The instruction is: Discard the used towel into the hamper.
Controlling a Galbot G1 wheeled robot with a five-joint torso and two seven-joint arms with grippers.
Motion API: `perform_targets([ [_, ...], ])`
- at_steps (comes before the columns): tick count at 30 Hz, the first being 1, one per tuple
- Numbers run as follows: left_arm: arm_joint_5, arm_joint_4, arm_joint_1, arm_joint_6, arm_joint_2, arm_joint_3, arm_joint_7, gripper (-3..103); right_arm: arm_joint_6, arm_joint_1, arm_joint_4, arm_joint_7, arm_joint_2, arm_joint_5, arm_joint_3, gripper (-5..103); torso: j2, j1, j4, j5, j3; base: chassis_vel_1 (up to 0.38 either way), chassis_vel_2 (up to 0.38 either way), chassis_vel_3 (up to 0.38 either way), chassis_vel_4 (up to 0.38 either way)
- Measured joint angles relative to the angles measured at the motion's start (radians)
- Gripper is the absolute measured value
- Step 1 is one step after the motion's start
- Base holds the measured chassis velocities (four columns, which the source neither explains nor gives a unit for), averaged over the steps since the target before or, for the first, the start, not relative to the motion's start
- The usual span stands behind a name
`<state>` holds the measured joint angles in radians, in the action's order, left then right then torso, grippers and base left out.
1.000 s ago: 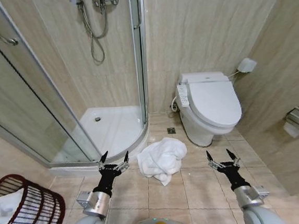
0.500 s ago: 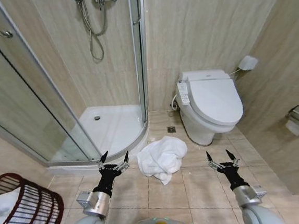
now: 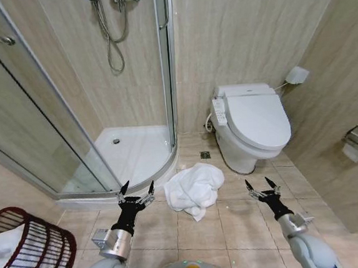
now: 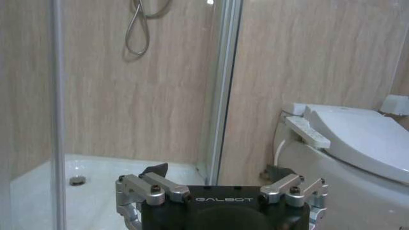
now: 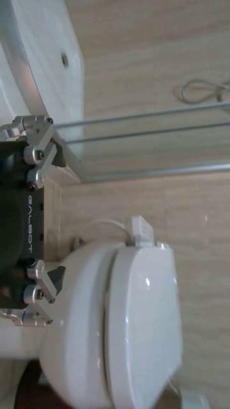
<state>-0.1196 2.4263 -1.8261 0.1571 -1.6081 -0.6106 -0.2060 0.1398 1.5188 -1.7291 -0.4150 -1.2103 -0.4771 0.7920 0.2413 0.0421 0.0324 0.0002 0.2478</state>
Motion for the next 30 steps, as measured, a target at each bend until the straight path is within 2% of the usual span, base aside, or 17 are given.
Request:
perform_targets([
  [3,0.0,0.0,0.0,0.0,0.0,0.0,0.0,100,0.015,-0.071,0.11,-0.088,0.03,-0.025,-0.032,100,0.001,0.0,0.0,0.0,0.001,0.0,0.0,0.0,0.0],
  [9,0.0,0.0,0.0,0.0,0.0,0.0,0.0,100,0.017,-0.122,0.171,-0.092,0.036,-0.028,-0.078,100,0.002,0.001,0.0,-0.0001,0.002,0.0,0.0,0.0,0.0],
  [11,0.0,0.0,0.0,0.0,0.0,0.0,0.0,100,0.014,-0.132,0.181,-0.071,0.036,-0.017,-0.093,100,0.003,0.001,0.0,-0.0002,0.002,0.0,0.0,0.0,0.0],
  [13,0.0,0.0,0.0,0.0,0.0,0.0,0.0,100,-0.011,-0.146,0.187,0.03,0.035,0.0,-0.134,100,0.003,0.001,-0.0001,-0.0002,0.002,0.0,0.0,0.0,0.0],
  [15,0.0,0.0,0.0,0.0,0.0,0.0,0.0,100,-0.04,-0.162,0.194,0.099,0.033,0.015,-0.158,100,0.004,0.001,-0.0001,-0.0003,0.003,0.0,0.0,0.0,0.0],
  [16,0.0,0.0,0.0,0.0,0.0,0.0,0.0,100,-0.04,-0.162,0.194,0.099,0.033,0.015,-0.158,100,0.004,0.001,-0.0001,-0.0003,0.003,0.0,0.0,0.0,0.0],
  [19,0.0,0.0,0.0,0.0,0.0,0.0,0.0,100,-0.132,-0.216,0.224,0.201,0.032,0.069,-0.201,100,0.004,0.001,-0.0001,-0.0002,0.003,0.0,0.0,0.0,0.0],
  [22,0.0,0.0,0.0,0.0,0.0,0.0,0.0,100,-0.131,-0.251,0.253,0.221,0.028,0.063,-0.219,100,0.005,0.001,0.0,-0.0004,0.003,0.0,0.0,0.0,0.0],
  [25,0.0,0.0,0.0,0.0,0.0,0.0,0.0,100,-0.088,-0.283,0.293,0.217,0.021,0.06,-0.231,100,0.005,0.002,0.0,0.0,0.003,0.0,0.0,0.0,0.0],
  [28,0.0,0.0,0.0,0.0,0.0,0.0,0.0,100,-0.062,-0.302,0.321,0.172,0.018,0.057,-0.235,100,0.005,0.002,0.0,-0.0003,0.004,0.0,0.0,0.0,0.0],
  [30,0.0,0.0,0.0,0.0,0.0,0.0,0.0,100,-0.045,-0.314,0.35,0.088,0.017,0.073,-0.233,100,0.005,0.002,0.0,-0.0002,0.004,0.0,0.0,0.0,0.0],
])
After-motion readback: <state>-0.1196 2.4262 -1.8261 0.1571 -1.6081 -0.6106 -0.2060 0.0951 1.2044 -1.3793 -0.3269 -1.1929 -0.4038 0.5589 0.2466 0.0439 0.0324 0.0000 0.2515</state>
